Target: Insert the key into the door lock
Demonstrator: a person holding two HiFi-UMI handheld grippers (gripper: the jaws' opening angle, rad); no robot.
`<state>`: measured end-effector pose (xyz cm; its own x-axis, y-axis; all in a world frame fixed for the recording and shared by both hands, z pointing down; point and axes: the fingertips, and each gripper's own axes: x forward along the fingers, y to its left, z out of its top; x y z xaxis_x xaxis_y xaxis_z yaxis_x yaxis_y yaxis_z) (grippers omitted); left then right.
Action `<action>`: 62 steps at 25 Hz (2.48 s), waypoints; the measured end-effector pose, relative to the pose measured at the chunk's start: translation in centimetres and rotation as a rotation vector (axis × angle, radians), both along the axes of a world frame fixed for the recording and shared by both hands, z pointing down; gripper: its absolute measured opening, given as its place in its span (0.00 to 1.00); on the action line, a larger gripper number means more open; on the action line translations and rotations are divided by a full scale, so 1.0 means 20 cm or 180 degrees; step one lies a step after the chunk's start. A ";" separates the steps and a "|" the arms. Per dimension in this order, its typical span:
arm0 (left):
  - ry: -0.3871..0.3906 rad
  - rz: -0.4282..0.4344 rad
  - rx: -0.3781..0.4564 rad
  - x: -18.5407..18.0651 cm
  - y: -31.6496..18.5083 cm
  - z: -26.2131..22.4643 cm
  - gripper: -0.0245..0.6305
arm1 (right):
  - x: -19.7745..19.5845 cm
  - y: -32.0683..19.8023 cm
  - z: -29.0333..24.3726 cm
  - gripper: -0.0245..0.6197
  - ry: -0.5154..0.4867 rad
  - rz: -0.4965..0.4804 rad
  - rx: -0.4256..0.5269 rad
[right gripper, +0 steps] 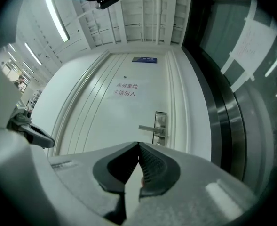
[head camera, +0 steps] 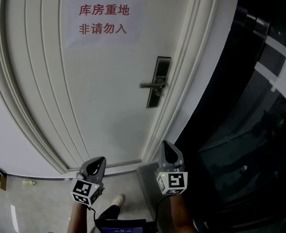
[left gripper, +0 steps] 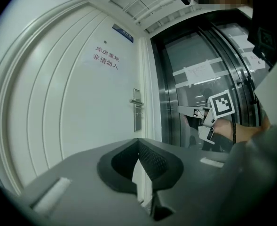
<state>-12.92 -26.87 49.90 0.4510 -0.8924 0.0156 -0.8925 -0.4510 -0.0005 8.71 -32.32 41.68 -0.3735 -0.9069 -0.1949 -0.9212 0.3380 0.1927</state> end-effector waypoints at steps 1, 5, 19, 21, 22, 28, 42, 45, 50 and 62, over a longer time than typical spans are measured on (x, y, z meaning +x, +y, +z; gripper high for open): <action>-0.0006 -0.0005 0.0000 0.01 0.03 0.00 0.04 | 0.01 0.03 0.02 0.04 -0.0006 0.0004 -0.0019; -0.0020 -0.0031 -0.0006 0.06 0.14 0.02 0.04 | 0.10 0.18 0.12 0.04 -0.0091 0.0006 -0.0152; -0.0025 0.0002 -0.0005 0.22 0.32 0.08 0.04 | 0.25 0.50 0.35 0.04 -0.0120 -0.0011 -0.0431; -0.0029 0.0010 0.0017 0.24 0.34 0.09 0.04 | 0.26 0.53 0.37 0.04 -0.0104 -0.0012 -0.0428; -0.0035 0.0009 0.0025 0.25 0.34 0.09 0.04 | 0.26 0.55 0.38 0.04 -0.0099 -0.0010 -0.0429; -0.0044 0.0000 -0.0006 0.28 0.38 0.14 0.04 | 0.28 0.61 0.48 0.04 -0.0112 -0.0025 -0.0548; -0.0046 -0.0049 0.0000 0.18 0.45 0.19 0.04 | 0.25 0.72 0.62 0.04 -0.0211 0.0013 -0.0704; -0.0090 -0.0080 -0.0013 0.17 0.46 0.22 0.04 | 0.24 0.74 0.65 0.04 -0.0213 0.0040 -0.0713; -0.0126 -0.0075 -0.0050 0.16 0.49 0.26 0.04 | 0.24 0.77 0.69 0.04 -0.0230 0.0036 -0.0751; -0.0144 -0.0105 -0.0049 0.12 0.50 0.26 0.04 | 0.20 0.77 0.69 0.04 -0.0187 -0.0003 -0.0756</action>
<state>-10.54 -16.80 55.04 0.4197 -0.9063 0.0491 -0.9062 -0.4215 -0.0346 12.63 -16.97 55.49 -0.3686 -0.9296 0.0023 -0.9282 0.3682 0.0539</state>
